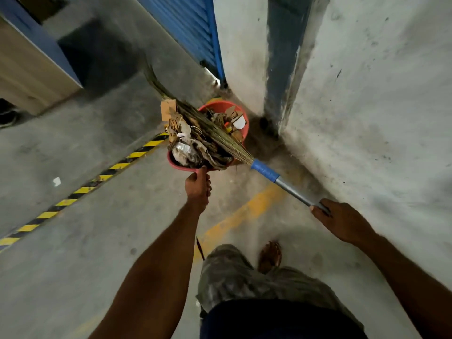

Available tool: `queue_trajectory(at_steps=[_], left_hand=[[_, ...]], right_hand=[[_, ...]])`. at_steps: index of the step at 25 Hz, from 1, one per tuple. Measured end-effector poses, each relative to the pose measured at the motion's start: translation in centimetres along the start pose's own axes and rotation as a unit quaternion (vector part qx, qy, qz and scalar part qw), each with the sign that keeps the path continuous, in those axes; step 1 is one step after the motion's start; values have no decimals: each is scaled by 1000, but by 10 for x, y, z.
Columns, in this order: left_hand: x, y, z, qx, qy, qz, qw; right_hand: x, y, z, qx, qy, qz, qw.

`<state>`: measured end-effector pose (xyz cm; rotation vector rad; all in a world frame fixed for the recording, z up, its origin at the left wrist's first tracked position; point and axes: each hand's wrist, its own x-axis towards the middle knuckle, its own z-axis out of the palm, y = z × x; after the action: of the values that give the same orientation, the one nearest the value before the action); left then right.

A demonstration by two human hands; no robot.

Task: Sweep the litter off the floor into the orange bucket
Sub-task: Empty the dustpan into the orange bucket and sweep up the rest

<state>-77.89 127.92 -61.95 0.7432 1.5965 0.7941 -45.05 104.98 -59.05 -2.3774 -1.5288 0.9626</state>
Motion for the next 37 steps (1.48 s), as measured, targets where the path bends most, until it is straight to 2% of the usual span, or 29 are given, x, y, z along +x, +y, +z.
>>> queue_trajectory(at_steps=[6, 12, 15, 18, 21, 23, 34, 37], left_hand=[[137, 6, 52, 45, -10, -41, 998], [278, -22, 98, 87, -15, -105, 991], [331, -29, 117, 119, -24, -160, 980], [369, -19, 133, 159, -43, -238, 957], [383, 11, 145, 178, -60, -316, 930], [382, 29, 146, 207, -73, -334, 917], [356, 88, 143, 263, -78, -320, 907], [338, 94, 134, 235, -69, -302, 921]], right_hand=[[120, -11, 27, -17, -8, 45, 999], [231, -13, 77, -64, 17, 61, 996], [262, -18, 90, -84, 21, 90, 992], [269, -19, 89, -136, 47, 70, 987], [262, -26, 76, -148, 77, 75, 983], [258, -33, 65, -152, 99, 86, 979], [234, -65, 29, -177, 109, 91, 974], [222, -71, 28, -173, 112, 86, 975]])
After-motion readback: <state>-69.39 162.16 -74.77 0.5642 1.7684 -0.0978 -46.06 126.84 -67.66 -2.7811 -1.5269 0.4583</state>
